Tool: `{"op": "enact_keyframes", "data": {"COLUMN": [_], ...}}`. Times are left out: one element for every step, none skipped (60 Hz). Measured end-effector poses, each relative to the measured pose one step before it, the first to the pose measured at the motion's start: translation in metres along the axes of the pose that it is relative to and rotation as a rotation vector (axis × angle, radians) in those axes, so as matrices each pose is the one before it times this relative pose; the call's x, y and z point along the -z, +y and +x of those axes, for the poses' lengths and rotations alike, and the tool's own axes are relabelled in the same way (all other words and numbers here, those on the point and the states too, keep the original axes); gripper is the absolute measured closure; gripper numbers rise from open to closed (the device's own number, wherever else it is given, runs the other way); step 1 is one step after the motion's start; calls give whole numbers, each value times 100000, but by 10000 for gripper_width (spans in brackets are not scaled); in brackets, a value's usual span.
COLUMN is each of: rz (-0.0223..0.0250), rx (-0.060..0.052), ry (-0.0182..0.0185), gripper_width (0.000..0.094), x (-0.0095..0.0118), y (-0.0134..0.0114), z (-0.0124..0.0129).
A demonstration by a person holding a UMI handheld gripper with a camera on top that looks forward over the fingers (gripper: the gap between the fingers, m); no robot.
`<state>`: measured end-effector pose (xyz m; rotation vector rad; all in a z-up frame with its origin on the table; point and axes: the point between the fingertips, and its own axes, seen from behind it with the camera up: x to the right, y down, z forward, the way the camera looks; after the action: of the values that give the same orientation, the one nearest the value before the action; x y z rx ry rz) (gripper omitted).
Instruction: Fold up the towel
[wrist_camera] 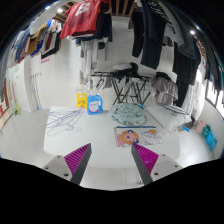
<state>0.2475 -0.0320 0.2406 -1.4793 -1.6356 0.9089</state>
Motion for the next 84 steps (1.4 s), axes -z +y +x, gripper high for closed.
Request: {"op": "enact_keyframes", "data": {"rz": [597, 618, 597, 411, 274, 36, -31, -27, -41, -83, -109, -199, -339, -748, 106, -490, 561, -230, -123, -81, -31, -41, -247, -218, -287, -133, -103, -69, -40, -97, -143, -238, -273, -129, -74, -157, -317, -636, -764, -778, -705, -641, -625, -581, -700, -823, -967, -876, -779, -627, -514, -467, -531, -606, -733, -820, -757, -690, -705, -413, 576, 620, -52, -44, -78, -126, -133, -280, -475, -443, -44, 282, -876, -1388, -368, -973, -1134, -966, -932, -558, -454, -52, 329, 349], "rx": [122, 133, 211, 237, 179, 222, 424, 465, 339, 216, 75, -4, -137, -350, -419, -345, -386, -335, -326, -307, -220, -173, -140, -147, -113, -167, -293, -171, -81, 75, 105, 18, -46, -47, 13, 34, 17, -82, -38, -167, -150, -124, -52, 62, 108, 50, -68, 5, 0, 36, -46, -151, -146, -62, -47, -151, -168, -139, -48, 233, 789, 580, 393, -106, -220, -159, -69, 176, 446, 954, 1396, 1487, -1001, -1259, -554, -12, -829, -1299, -1266, -721, -200, -142, -278, -604], "ry": [-7, -86, -139, -67, -55, -35, -117, -185, -124, -131, -126, -150, -209, -130, -284, -292, -447, -388, -310, -348, -343, -273, -191, 61, 78, 162, 32, -108, -205, -108, 79, 214, 250, 92, -63, -190, -148, -63, 47, 115, 105, 16, -77, -93, 4, 162, 190, 85, 81, 35, 19, -106, -175, -165, -77, -43, -70, -120, -75, 415, 676, 156, 108, 6, 150, 379, 610, 682, 749, 1028, 3015, 4218, 870, -1372, -534, -751, -625, -794, -887, -661, -742, -738, -735, -711], "gripper_width": [83, 83, 83, 85, 84, 83, 82, 85, 84, 84, 82, 84, 84, 82, 82, 81, 80, 80, 80, 80, 80, 79, 80, 80, 79, 80, 80, 79, 80, 81, 81, 81, 82, 81, 80, 81, 81, 80, 82, 82, 80, 82, 80, 82, 82, 81, 83, 83, 82, 83, 83, 81, 81, 83, 83, 85, 84, 85, 93, 104, 121, 139, 150, 160, 177, 201, 245, 293, 429, 588, 747, 907, 926, 927, 927, 928, 928, 928, 928, 929, 928, 928, 928, 928], "x": [-768, -736, -771, -718, -808, -837, -874, -833, -831, -852, -841, -863, -854, -611, -1073, -598, -1054, -726, -836, -851, -855, -850, -818, -873, -863, -815, -718, -753, -781, -772, -760, -752, -792, -714, -700, -697, -710, -845, -724, -688, -670, -651, -593, -609, -568, -533, -488, -425, -409, -354, -312, -299, -253, -221, -196, -97, -132, -147, -136, -107, -55, -61, 26, 26, -2, 1, -32, -39, -64, -12, -137, 67, 110, -49, -39, -64, 51, 31, 60, 152, 159, 221, 283, 363], "y": [173, 133, 189, 64, 242, 330, 337, 340, 351, 306, 317, 306, 341, 177, 428, -3, 365, 41, 141, 146, 115, 111, 141, 237, 81, 24, 61, 5, 28, 21, -1, -24, -79, -37, -72, -36, 20, 25, 78, 88, 72, 42, 90, 20, 67, 78, 115, 202, 140, 80, 53, 74, 98, 145, 173, 188, 206, 193, 228, 154, -90, -147, 4, 3, -2, 4, -9, 18, 5, -39, -85, -262, 59, 178, -117, 17, -25, -71, -41, 10, -108, -217, -344, -425], "z": [-22, -14, -8, -35, 32, 10, 9, 8, 4, 41, 74, 82, 81, -1, 179, -19, 125, 38, 80, 61, 75, 94, 122, 122, 191, 183, 53, 84, 78, 76, 126, 180, 201, 133, 92, 46, 65, 69, 118, 128, 120, 104, 44, 54, 92, 118, 106, 83, 116, 92, 47, 28, 4, -12, 31, -62, -39, -28, -11, 116, 144, 62, 49, -48, -4, 65, 156, 205, 318, 421, 673, 1194, 73, -471, -120, 374, -93, -81, -103, -108, 25, 2, 36, -15]}}
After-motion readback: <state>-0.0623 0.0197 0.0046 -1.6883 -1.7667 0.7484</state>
